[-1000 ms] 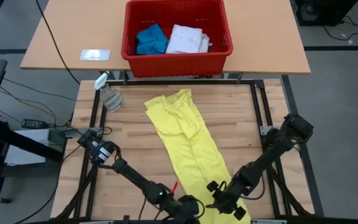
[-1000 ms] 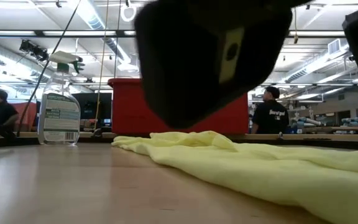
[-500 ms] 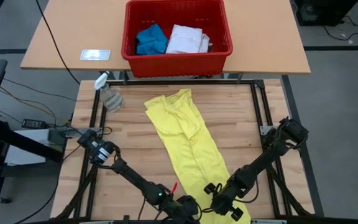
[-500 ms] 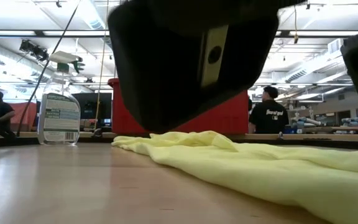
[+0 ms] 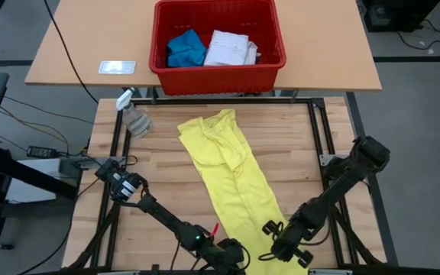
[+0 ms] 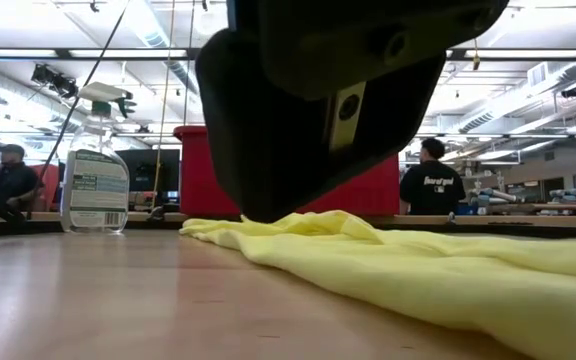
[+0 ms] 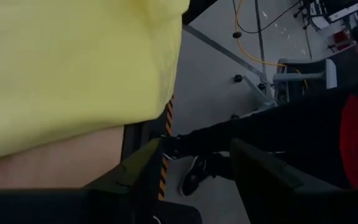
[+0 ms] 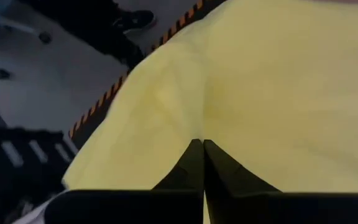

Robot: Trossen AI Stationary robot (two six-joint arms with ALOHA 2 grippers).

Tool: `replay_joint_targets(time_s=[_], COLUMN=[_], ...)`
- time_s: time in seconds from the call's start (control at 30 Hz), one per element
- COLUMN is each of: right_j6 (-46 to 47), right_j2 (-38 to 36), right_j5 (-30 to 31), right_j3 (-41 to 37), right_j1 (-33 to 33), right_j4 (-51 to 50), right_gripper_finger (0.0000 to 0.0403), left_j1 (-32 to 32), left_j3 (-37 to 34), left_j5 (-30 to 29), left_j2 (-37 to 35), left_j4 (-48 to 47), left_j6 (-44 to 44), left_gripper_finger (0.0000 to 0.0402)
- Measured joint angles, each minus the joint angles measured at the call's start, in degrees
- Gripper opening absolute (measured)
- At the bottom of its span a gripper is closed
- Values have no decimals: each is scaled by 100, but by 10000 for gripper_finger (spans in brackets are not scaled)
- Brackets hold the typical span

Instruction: Fold Laundry from Bin

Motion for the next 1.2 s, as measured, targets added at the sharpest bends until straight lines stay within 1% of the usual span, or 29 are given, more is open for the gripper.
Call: replay_joint_targets(time_s=[0.1,0.17,0.23,0.33,0.43,0.53,0.6,0.7,0.87,1.0,1.2], right_j6=[-77,65,433,868,1054,1064,1058,1070,1333,1327,1298], right_j2=[28,50,44,-44,-175,-303,-254,46,416,424,524], right_j5=[66,143,223,173,180,411,497,497,67,-23,-92], right_j3=[-16,-140,-268,-326,-323,-321,-312,-314,-319,-319,-319], right_j1=[173,267,307,305,321,311,207,31,-171,-193,-253], right_j4=[-167,-172,-218,-219,-17,429,805,1179,1666,1688,1608], right_gripper_finger=[13,27,48,85,120,141,145,144,144,140,114], left_j1=[0,0,2,0,0,0,0,21,33,22,23], left_j3=[0,0,0,2,2,2,2,2,2,2,2], left_j5=[0,0,0,0,0,0,0,2,-2,-2,-2], left_j2=[0,0,0,0,0,0,0,0,0,0,0], left_j4=[-23,-29,-21,-40,-53,-69,-67,-69,-67,-62,14], left_j6=[5,4,-2,-113,-148,-152,-155,-155,-343,-406,-299], left_gripper_finger=[194,194,194,194,194,194,194,194,194,194,194])
